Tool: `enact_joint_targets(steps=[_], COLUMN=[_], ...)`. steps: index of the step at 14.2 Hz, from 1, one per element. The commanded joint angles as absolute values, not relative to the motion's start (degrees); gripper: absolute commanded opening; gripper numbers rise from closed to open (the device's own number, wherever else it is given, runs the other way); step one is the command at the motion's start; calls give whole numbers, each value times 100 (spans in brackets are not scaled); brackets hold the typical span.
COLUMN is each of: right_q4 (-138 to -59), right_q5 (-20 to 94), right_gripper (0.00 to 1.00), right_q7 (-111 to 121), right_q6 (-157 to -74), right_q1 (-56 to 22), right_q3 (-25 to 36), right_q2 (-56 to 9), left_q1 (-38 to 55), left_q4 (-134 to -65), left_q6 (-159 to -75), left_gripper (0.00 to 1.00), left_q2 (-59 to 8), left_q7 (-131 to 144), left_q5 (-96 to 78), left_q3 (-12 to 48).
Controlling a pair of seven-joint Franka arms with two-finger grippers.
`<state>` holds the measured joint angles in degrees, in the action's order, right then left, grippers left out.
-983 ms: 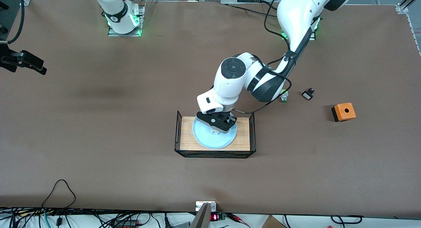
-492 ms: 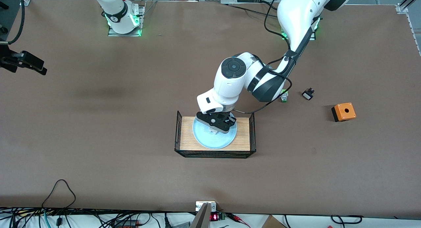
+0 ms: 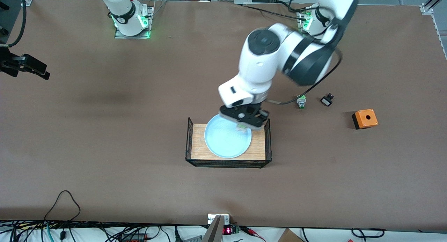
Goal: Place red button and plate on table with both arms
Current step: 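Carry the green switch with the left gripper beside the orange box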
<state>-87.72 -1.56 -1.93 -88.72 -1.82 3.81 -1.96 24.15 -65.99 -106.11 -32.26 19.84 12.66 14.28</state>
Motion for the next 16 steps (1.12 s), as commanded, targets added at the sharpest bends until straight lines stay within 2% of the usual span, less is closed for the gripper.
enact_joint_targets(steps=[1,4,6,9,12,16], right_q4=[-8771,-8771,-8780,-8780,-8780,-8771], right_q5=[-70,-53,104,597,606,615], right_gripper=[100,100,100,100,100,100], right_q7=[-228,-237,-246,-290,-1059,-2931], right_q6=[-8894,-8886,-8877,-8885,-8886,-8894], right_q1=[-141,-149,-158,-141,-333,-1158], right_q3=[360,343,334,352,238,211], right_q2=[-167,-158,-167,-211,-193,-211], left_q1=[1813,794,284,-315,-702,-1019], left_q4=[-6776,-6811,-6855,-7451,-8031,-9252], left_q6=[-9899,-9231,-9079,-9149,-9797,-11465], left_gripper=[29,29,30,31,31,31], left_q2=[-2752,-2549,-2514,-2584,-2733,-2882], left_q7=[1445,355,-165,-1009,-1238,-1336], left_q5=[1003,397,378,360,369,483], left_q3=[1459,1450,1433,1433,1433,1389])
